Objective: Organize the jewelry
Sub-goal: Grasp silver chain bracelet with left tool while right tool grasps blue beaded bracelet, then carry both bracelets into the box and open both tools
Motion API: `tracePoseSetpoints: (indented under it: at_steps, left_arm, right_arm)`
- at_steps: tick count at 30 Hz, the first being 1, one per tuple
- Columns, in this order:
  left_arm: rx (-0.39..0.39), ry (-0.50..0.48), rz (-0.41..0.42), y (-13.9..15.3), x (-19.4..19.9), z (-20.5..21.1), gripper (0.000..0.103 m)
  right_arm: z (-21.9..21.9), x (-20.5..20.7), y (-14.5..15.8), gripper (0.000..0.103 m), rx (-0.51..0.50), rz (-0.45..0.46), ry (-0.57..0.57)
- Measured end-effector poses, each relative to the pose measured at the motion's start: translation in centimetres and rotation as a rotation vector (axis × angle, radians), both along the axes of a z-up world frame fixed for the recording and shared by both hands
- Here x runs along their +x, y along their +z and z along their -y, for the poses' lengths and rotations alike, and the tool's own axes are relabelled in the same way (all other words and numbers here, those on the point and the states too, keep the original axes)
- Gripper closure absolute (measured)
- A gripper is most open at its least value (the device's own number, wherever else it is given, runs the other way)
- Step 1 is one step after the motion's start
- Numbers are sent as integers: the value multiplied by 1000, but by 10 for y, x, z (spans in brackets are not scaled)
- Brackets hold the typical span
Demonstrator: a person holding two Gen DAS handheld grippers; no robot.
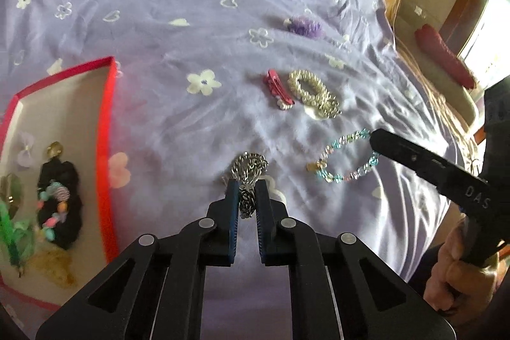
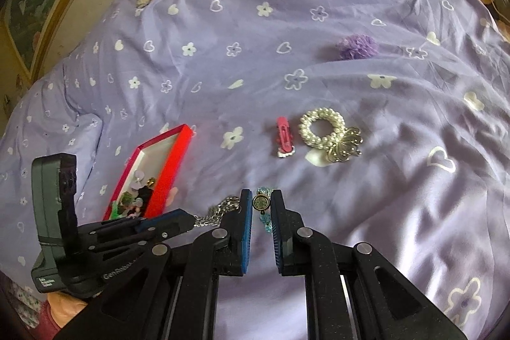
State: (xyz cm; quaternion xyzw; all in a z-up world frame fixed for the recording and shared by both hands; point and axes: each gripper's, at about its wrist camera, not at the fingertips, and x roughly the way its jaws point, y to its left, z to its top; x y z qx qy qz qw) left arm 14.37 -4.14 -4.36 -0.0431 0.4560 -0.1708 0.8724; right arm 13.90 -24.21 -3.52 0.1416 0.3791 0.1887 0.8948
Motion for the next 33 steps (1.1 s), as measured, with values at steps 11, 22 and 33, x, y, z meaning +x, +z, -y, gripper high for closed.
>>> tracePoseSetpoints:
  at_steps: [11, 22, 33]
  left_arm:
    - [-55, 61, 102, 52, -26, -35, 95]
    - [-81, 111, 149, 74, -48, -67, 95]
    - [-96, 155, 170, 83, -61, -91, 95]
  right_arm:
    - [-22, -16, 27, 92, 14, 53, 49]
    - [-57, -27, 41, 92, 15, 82, 130]
    - [-79, -33, 45, 92, 10, 88, 177]
